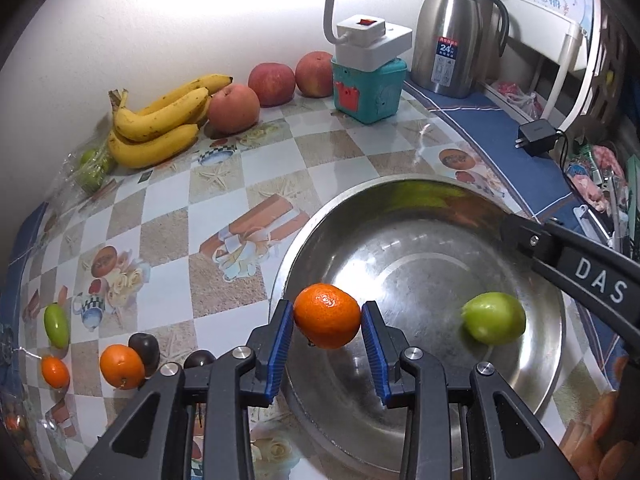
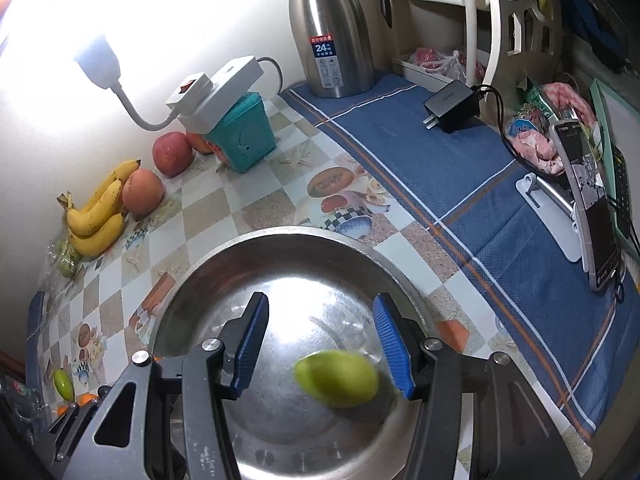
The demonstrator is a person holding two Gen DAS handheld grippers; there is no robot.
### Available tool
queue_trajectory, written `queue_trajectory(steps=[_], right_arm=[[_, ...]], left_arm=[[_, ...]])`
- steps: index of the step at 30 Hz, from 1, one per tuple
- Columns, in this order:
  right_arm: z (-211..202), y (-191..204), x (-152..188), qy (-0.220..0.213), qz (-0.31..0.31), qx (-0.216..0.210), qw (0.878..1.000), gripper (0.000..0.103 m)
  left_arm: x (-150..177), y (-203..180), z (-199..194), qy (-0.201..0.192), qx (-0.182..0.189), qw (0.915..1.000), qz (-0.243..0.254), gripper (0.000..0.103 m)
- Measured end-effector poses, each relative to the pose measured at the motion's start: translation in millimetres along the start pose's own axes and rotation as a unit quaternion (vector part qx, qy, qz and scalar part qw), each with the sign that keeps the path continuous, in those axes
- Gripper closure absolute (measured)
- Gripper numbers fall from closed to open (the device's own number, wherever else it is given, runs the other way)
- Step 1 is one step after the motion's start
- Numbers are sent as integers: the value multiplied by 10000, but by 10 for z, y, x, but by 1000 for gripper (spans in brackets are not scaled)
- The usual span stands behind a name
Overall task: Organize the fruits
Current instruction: 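Carry the pear and orange over the steel bowl and release both, then withdraw both grippers from the bowl back toward the fruit cluster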
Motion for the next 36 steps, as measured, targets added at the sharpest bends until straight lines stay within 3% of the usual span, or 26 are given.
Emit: queue_trajectory(steps=[12,14,16,18,21,30,36], right_arm=[[99,-50,78,289,51,113,9995,47],[101,-52,79,304,61,117,9994,47],[101,-57,82,311,73,119,9994,47],[97,-62,87,312,88,125,9994,47],[94,-64,81,327,116,111,9993,47],[-48,11,13,187,83,-37,9998,47],[-98,89,40,280,-59,-58,9996,47]], left_arm=[[125,-48,186,273,-50,9995,132,64],[127,-56,188,273,-52,9995,159,61],[121,-75,167,238,-1,9995,185,47],[106,-101,131,182,18,9996,219,40],[78,-113,84,108,-74,9995,303,38],[-46,108,-94,89,-155,9996,-228,23],[-16,590,-153,490,-731,9906,-1048,20]])
Point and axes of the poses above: each gripper's, at about its wrist camera, not at the fingertips, and z roughly the way its jaws point, y to its left, x to its underside, the point moved 4 cm from there along z, roughly the way its jaws point, and after that the axes turned 3 degrees about -y, right-handed, at the moved point
